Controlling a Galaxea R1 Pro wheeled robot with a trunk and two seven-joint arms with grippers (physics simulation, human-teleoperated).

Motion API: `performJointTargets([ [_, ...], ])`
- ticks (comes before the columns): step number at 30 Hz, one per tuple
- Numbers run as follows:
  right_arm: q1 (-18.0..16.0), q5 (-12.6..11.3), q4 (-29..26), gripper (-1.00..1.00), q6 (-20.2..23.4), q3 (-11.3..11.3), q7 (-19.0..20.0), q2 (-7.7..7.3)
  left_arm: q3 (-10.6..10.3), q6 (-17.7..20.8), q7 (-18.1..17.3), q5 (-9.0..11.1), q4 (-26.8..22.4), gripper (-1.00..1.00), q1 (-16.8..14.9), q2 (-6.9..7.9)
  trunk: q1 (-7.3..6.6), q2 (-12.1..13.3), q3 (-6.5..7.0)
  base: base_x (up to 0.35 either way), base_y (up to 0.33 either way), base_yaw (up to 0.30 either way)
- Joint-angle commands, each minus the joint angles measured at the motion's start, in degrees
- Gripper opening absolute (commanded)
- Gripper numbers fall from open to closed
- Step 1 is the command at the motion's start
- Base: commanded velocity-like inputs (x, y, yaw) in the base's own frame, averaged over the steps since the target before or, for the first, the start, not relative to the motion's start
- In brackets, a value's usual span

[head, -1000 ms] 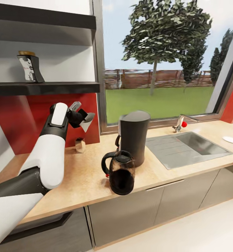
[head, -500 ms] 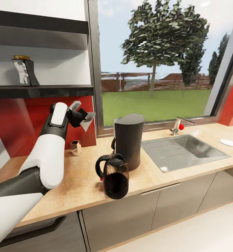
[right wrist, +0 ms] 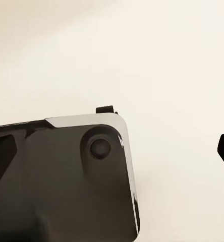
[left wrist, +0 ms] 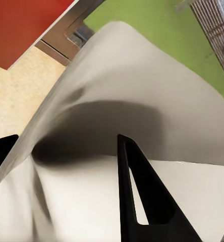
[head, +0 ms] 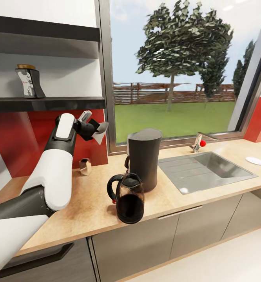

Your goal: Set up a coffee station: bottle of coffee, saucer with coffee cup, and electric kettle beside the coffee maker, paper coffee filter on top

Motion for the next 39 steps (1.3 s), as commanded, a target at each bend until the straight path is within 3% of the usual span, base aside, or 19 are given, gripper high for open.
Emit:
performJointTargets([
  [1,0.0,-0.4,0.0,1.0,-0.2,0.0,0.0,0.0,0.2,0.1,0.5,0.8,-0.1,-1.0,-0.1,-0.06,0.02,0.0,-0.02,0.0,0.0,0.0],
  [28,0.0,-0.4,0.0,1.0,-0.2,-0.1,0.0,0.0,-0.2,0.5,0.7,1.2,-0.2,-1.0,-1.4,0.14,0.02,0.0,-0.02,0.0,-0.002,0.0],
  [39,0.0,-0.4,0.0,1.0,-0.2,0.0,0.0,0.0,-0.3,0.5,0.7,1.2,-0.2,-1.0,-1.1,0.04,0.02,0.0,-0.02,0.068,-0.231,0.0],
])
